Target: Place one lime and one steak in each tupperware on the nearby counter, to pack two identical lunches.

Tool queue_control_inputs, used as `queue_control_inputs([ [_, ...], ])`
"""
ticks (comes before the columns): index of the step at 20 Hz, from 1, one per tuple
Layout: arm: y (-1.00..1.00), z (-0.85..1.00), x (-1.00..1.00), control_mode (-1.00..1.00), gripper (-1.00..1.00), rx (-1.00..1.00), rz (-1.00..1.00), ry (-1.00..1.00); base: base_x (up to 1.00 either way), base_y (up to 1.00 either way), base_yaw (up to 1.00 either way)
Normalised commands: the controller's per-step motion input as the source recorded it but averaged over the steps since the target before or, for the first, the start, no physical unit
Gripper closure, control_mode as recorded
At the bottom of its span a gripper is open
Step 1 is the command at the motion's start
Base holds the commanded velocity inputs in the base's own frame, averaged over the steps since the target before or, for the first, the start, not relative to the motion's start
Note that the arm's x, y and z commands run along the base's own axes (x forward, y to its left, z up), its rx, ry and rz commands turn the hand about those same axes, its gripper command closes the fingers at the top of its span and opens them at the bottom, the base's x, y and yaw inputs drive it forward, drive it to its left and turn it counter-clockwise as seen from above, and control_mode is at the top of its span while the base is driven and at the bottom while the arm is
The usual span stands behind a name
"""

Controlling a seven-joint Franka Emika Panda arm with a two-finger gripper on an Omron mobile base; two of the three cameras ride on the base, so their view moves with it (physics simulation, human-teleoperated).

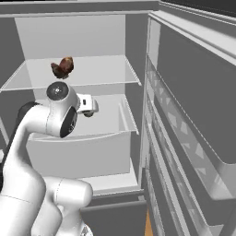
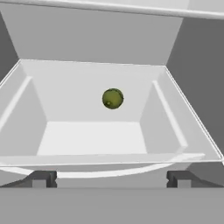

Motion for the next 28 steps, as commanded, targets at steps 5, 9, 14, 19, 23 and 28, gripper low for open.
queue_control_inputs([
  [5,0.31,-0.45,0.59,-1.0,-1.0,0.04,-0.03,0.03,0.0,0.0,0.0],
  [9,0.33,-0.6,0.52,-1.0,-1.0,0.02,-0.02,0.0,0.0,0.0,0.0],
  [14,0.27,-0.61,0.62,-1.0,-1.0,0.0,-0.01,0.0,0.0,0.0,0.0],
  [19,0.17,-0.06,0.56,-1.0,-1.0,0.0,-0.02,0.0,0.0,0.0,0.0],
  [23,0.15,-0.13,0.56,-1.0,-1.0,0.0,-0.02,0.0,0.0,0.0,0.0],
  [28,0.05,-0.01,0.55,-1.0,-1.0,0.0,-0.02,0.0,0.0,0.0,0.0],
])
